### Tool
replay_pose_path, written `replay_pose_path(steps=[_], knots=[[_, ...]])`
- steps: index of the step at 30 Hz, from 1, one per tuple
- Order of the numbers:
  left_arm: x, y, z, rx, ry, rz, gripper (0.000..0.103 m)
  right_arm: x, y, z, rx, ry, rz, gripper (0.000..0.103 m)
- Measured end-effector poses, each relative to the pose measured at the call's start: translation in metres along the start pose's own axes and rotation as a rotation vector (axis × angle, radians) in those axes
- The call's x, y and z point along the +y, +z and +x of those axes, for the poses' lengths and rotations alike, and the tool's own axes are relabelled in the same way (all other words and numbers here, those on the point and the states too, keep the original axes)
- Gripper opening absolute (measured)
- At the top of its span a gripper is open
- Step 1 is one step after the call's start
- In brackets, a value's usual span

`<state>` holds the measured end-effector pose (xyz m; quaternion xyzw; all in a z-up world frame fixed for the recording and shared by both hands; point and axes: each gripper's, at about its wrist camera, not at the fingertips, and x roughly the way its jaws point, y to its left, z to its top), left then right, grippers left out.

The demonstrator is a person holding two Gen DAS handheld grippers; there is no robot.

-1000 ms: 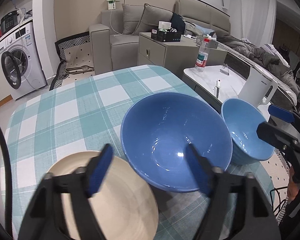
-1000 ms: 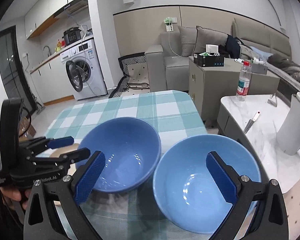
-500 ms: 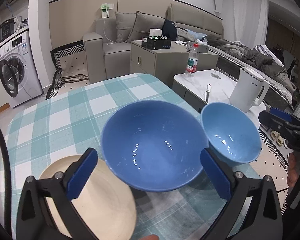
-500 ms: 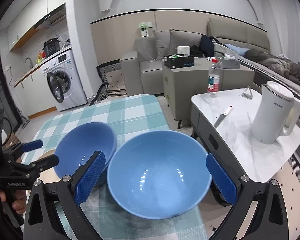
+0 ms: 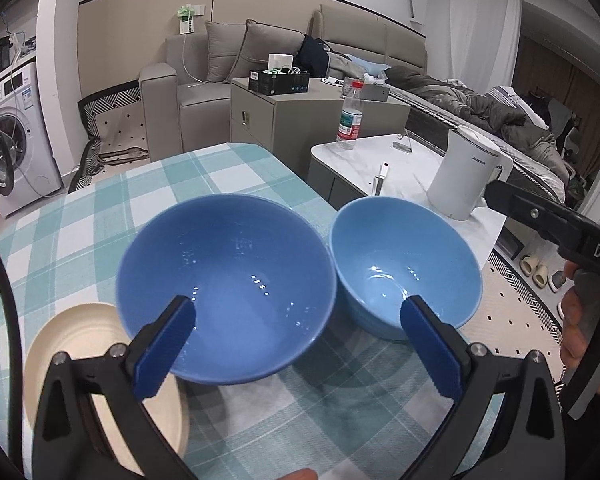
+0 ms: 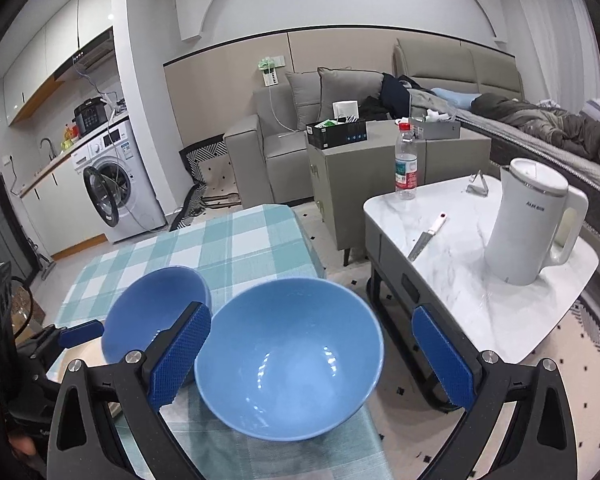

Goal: Organize plates and bowls
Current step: 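Move both tools back toward the light blue bowl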

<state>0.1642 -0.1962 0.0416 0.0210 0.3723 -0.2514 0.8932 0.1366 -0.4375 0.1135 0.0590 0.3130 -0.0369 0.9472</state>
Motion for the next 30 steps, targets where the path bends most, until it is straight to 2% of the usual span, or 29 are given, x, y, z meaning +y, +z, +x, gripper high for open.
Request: replay_pose_path(steps=[10,15,19,25,28,30], knots=[[-0.018,-0.002,0.005,0.021,0.012,0.005,0.103,-0.018,-0.001,0.017,0.041,-0.001,-0.012,0.103],[-0.022,-0.003,0.008,0.021,-0.017,-0.021,0.103,-0.030,-0.008,0.032,0.089,-0.019,0.017,0.103],[-0.030,-0.005,0.011,0.029,-0.033,0.003,0.100,-0.035,-0.011,0.033,0.084,-0.028,0.034,0.102],[-0.039,-0.007,0.014,0.045,-0.125,-0.006,0.081,-0.036,-0.014,0.037,0.085,-0.008,0.036,0.098],[-0.043,-0.009,0.016,0.054,-0.138,-0.008,0.071,-0.037,-0.016,0.040,0.098,-0.016,0.038,0.087],[-0.045,-0.011,0.017,0.064,-0.152,-0.016,0.066,-0.040,-0.018,0.043,0.109,-0.028,0.038,0.075]])
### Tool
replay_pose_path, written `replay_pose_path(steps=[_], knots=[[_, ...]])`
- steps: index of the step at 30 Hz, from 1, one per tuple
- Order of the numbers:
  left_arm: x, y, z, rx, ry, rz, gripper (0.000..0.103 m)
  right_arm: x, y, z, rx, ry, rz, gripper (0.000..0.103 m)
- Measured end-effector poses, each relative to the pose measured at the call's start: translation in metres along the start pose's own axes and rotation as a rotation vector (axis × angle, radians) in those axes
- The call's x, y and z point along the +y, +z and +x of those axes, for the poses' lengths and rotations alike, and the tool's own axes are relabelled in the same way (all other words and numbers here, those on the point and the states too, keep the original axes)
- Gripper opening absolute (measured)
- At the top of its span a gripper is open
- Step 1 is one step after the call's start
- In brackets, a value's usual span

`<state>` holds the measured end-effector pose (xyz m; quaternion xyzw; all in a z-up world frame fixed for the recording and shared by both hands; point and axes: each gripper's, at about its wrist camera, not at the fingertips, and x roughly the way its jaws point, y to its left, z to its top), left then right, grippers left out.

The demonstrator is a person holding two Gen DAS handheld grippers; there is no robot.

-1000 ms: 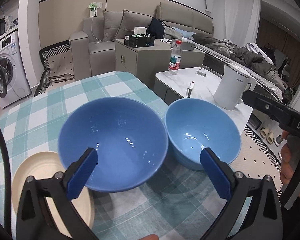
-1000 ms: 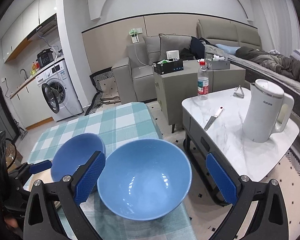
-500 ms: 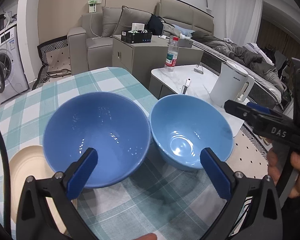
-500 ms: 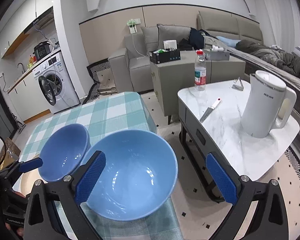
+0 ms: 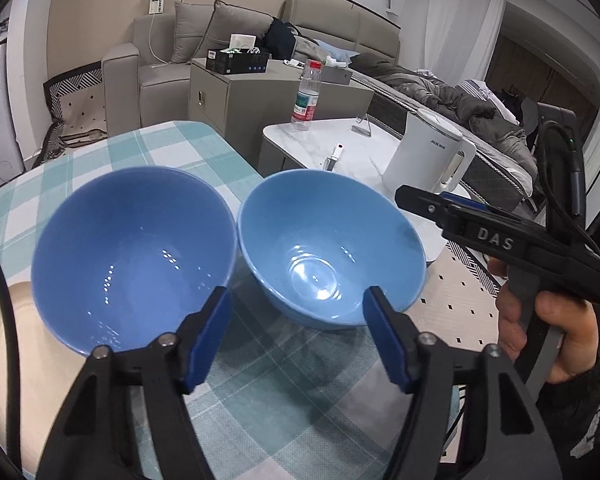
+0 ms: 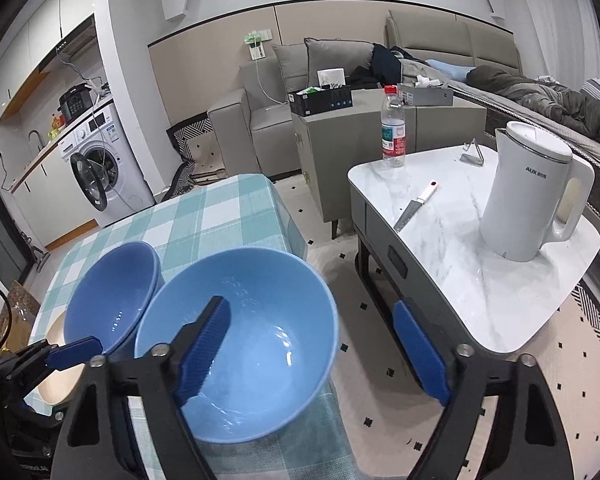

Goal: Organize plates and bowls
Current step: 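Move both tools back toward the light blue bowl, then close the left gripper on the light blue bowl rim while the right gripper closes too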

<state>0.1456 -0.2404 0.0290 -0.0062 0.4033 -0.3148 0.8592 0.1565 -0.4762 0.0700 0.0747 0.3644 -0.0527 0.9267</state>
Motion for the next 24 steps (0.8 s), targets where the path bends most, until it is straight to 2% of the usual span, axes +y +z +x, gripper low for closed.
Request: replay_pose_path(steps=[7,15,24], knots=[[-0.006,-0.004,0.006,0.022,-0.030,-0.040,0.063,-0.009,-0.003,0.009,0.018,-0.012,0.012,0.075],[-0.003,0.001,0.019,0.025,-0.003,-0.111,0.063,-0.010,-0.006,0.017,0.034,-0.012,0.008,0.070],[0.004,0.009,0.033,0.027,-0.007,-0.168,0.063,-0.006,-0.011,0.026,0.047,-0.006,-0.029,0.067]])
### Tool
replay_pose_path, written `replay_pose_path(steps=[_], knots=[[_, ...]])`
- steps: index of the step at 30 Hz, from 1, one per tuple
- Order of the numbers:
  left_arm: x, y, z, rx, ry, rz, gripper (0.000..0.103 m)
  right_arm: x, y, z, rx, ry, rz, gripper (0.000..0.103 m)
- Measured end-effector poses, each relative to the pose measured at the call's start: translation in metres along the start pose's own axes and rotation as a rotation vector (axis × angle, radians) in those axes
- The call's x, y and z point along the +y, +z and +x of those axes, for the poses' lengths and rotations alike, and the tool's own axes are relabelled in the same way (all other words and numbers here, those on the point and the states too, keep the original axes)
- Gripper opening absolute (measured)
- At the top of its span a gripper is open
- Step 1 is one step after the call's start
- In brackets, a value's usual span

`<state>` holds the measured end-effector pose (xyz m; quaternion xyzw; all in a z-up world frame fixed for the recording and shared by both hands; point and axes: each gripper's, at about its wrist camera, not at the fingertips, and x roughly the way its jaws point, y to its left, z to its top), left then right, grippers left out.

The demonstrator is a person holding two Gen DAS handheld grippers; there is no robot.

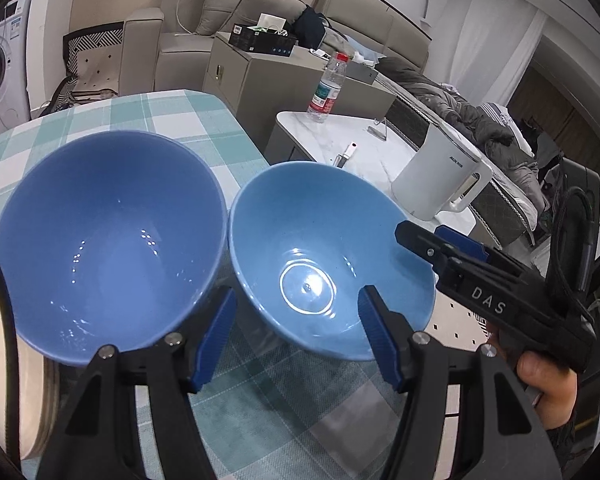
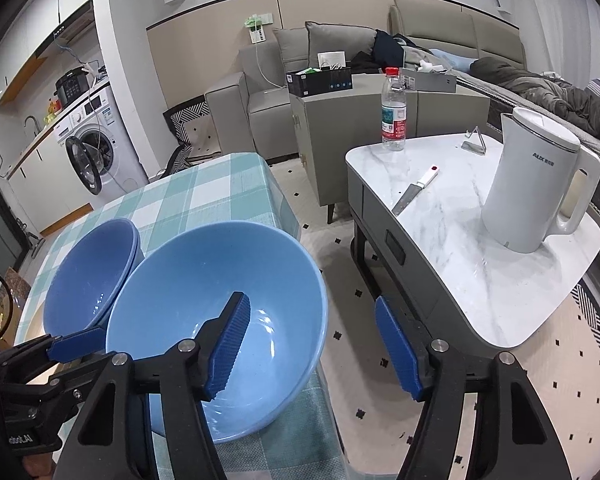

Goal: Organize plates and bowls
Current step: 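Close the left gripper on the light blue bowl rim while the right gripper closes too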

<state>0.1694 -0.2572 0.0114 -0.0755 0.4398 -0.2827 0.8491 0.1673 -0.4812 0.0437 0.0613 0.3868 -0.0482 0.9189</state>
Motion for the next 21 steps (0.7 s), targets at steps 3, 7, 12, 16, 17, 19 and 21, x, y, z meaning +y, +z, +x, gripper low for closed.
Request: replay_pose_path(steps=[3,7,12,16,17,19,21], knots=[[0.000,0.001,0.004,-0.006,0.003,-0.002,0.063,0.000,0.000,0.002,0.004,0.001,-0.001,0.067],[-0.001,0.002,0.008,-0.016,0.019,-0.009,0.059,0.001,-0.001,0.006,0.013,0.003,-0.006,0.064],[-0.001,0.003,0.010,-0.015,0.033,-0.013,0.057,0.003,-0.003,0.008,0.018,0.010,-0.017,0.060],[0.001,0.003,0.011,-0.005,0.028,-0.021,0.054,0.005,-0.004,0.009,0.021,0.013,-0.025,0.059],[0.001,0.002,0.011,-0.001,0.028,-0.020,0.053,0.005,-0.004,0.010,0.022,0.014,-0.026,0.058],[0.002,0.002,0.013,0.005,0.020,-0.028,0.053,0.005,-0.005,0.011,0.026,0.014,-0.027,0.058],[0.001,0.002,0.013,0.007,0.022,-0.034,0.053,0.004,-0.005,0.013,0.031,0.014,-0.025,0.054]])
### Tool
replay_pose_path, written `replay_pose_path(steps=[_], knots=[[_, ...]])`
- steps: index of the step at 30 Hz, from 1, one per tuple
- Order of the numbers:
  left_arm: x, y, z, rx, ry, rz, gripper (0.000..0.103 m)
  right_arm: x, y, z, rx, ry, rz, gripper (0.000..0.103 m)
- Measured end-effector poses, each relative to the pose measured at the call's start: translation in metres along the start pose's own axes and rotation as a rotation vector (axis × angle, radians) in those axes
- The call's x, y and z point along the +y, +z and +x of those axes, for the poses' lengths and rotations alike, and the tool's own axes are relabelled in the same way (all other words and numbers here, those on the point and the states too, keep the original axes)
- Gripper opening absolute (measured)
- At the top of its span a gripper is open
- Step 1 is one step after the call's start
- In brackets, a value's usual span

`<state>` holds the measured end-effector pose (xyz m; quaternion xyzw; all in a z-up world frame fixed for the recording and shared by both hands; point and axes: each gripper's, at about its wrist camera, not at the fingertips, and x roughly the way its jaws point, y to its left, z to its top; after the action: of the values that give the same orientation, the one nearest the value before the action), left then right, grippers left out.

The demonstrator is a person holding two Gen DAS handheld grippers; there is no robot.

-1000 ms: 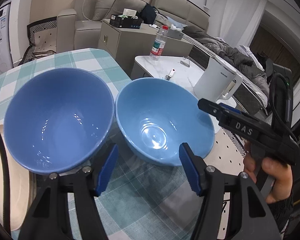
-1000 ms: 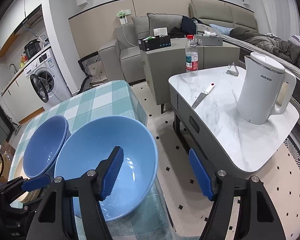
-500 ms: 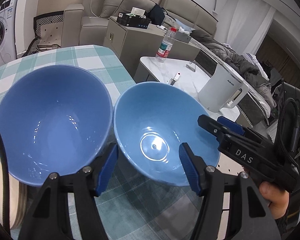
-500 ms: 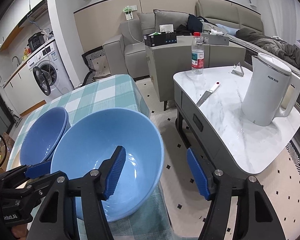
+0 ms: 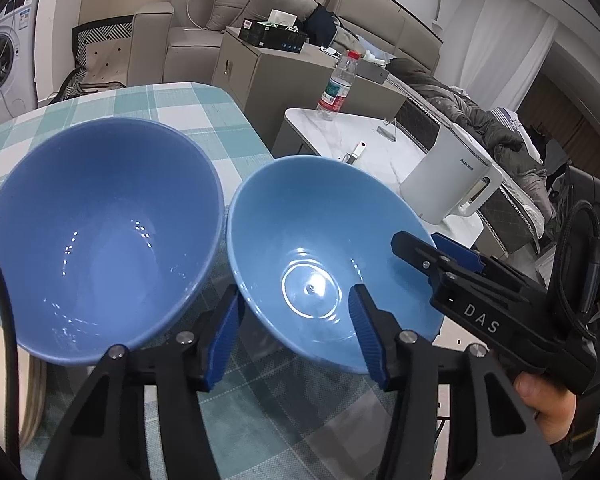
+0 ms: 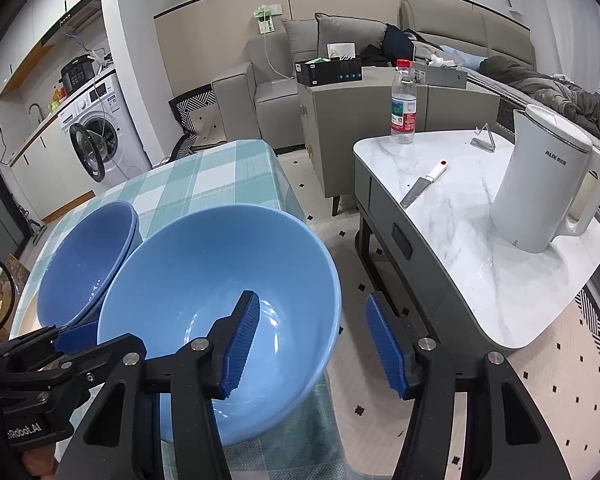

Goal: Organize plates and bowls
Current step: 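Close the left gripper on the light blue bowl rim while the right gripper closes too, then lift the light blue bowl with both grippers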

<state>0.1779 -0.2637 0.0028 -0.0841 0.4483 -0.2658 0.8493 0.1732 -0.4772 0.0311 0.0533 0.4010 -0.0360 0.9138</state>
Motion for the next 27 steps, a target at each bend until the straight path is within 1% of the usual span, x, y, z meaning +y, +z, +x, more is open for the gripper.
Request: replay_pose_path(steps=[2,5,7,10,12,13,15,16,18,22,27], knots=[[-0.0008,-0.0008,0.0016,0.002,0.008,-0.007,0.053,-0.0012,0.0000,0.0007,0.002,-0.006,0.002,0.053],[-0.0034,-0.0023,0.0036,0.000,0.023,-0.012,0.053,-0.0023,0.0000,0.0007,0.003,-0.010,0.010,0.048],[-0.0037,-0.0028,0.0047,-0.003,0.034,-0.017,0.051,-0.0028,-0.0001,0.0007,0.003,-0.010,0.010,0.047],[-0.0031,-0.0026,0.0052,-0.014,0.055,-0.021,0.042,-0.0043,-0.0001,0.0015,0.005,-0.011,0.013,0.046],[-0.0024,-0.0027,0.0056,-0.019,0.063,-0.025,0.039,-0.0050,-0.0005,0.0029,0.008,-0.013,0.012,0.044],[-0.0022,-0.0031,0.0059,-0.021,0.069,-0.023,0.036,-0.0051,-0.0007,0.0034,0.010,-0.014,0.011,0.043],[-0.0027,-0.0041,0.0059,-0.027,0.081,-0.016,0.033,-0.0048,-0.0008,0.0045,0.013,-0.015,0.008,0.037],[-0.0024,-0.0041,0.0061,-0.028,0.082,-0.016,0.032,-0.0039,-0.0012,0.0048,0.014,-0.017,0.004,0.036],[-0.0021,-0.0047,0.0063,-0.030,0.082,-0.010,0.030,-0.0027,-0.0020,0.0049,0.017,-0.017,-0.002,0.031],[-0.0028,-0.0038,0.0062,-0.027,0.086,-0.003,0.028,-0.0023,-0.0020,0.0038,0.010,-0.021,-0.006,0.030],[-0.0022,-0.0032,0.0065,-0.024,0.086,0.003,0.027,-0.0036,-0.0022,0.0016,0.001,-0.030,-0.007,0.024]])
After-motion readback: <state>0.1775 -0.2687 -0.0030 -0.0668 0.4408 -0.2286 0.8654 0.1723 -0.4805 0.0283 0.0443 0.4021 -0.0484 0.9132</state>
